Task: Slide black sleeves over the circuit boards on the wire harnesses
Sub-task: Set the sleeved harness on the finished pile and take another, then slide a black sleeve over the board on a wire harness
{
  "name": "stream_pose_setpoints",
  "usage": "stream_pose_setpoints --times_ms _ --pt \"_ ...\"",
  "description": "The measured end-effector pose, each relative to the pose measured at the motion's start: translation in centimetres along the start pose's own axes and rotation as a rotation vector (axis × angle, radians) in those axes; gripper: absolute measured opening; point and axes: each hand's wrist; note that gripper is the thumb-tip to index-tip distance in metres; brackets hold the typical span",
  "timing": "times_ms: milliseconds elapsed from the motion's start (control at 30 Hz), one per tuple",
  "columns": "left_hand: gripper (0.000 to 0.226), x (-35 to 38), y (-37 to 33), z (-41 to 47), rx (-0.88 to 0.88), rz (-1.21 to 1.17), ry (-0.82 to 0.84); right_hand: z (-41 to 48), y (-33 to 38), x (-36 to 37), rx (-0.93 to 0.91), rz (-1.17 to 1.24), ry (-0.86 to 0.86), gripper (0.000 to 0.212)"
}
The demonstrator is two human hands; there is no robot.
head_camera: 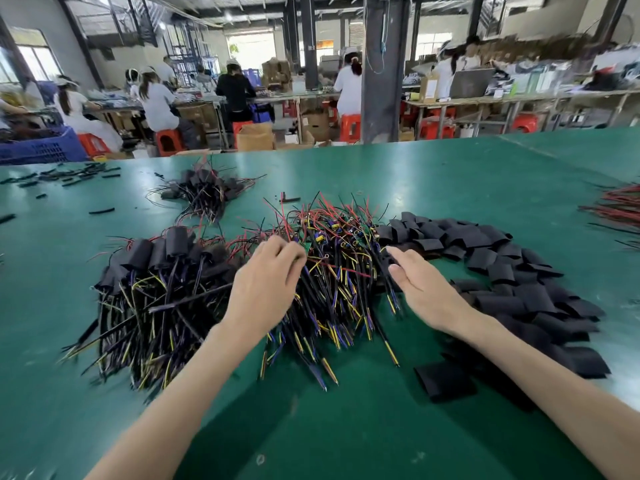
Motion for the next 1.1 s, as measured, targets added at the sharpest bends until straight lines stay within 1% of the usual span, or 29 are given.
stream_pose_setpoints --times_ms 133,267,367,600,767,1000,1100 --pt "0.006 0.5 0.1 -1.2 0.002 -0.022 -0.034 -0.1 -0.2 0.3 -0.026 0.007 0.030 0.044" --pt "0.007 0.2 -0.2 -1.4 -0.018 -0.052 -0.124 0.2 -0.2 0.6 -0.061 -0.005 -0.053 0.032" --pt "0.008 0.1 -0.4 -1.5 -0.026 -0.091 -0.158 0.2 0.1 0.5 -0.030 0.023 -0.083 0.031" --pt "0.007 0.2 -0.8 -1.7 -0.038 -0.108 -0.133 -0.1 1.1 0.3 0.060 0.176 -0.130 0.038" --pt "0.008 0.3 -0.6 -1.8 -0.048 -0.107 -0.118 0.0 1.3 0.0 0.081 0.265 -0.147 0.035" --pt "0.007 0.2 -0.6 -1.8 -0.040 -0.121 -0.120 -0.2 1.6 -0.4 0.073 0.320 -0.144 0.035" --pt "0.007 0.2 -0.7 -1.8 -0.009 -0.147 -0.101 -0.3 2.0 -0.5 0.056 0.244 -0.160 0.039"
Point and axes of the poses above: each hand's wrist, its own z-axis towards the middle knuckle, its own x-axis out of the palm, y = z × x, and after that the axes turned 10 degrees about -z, right-handed
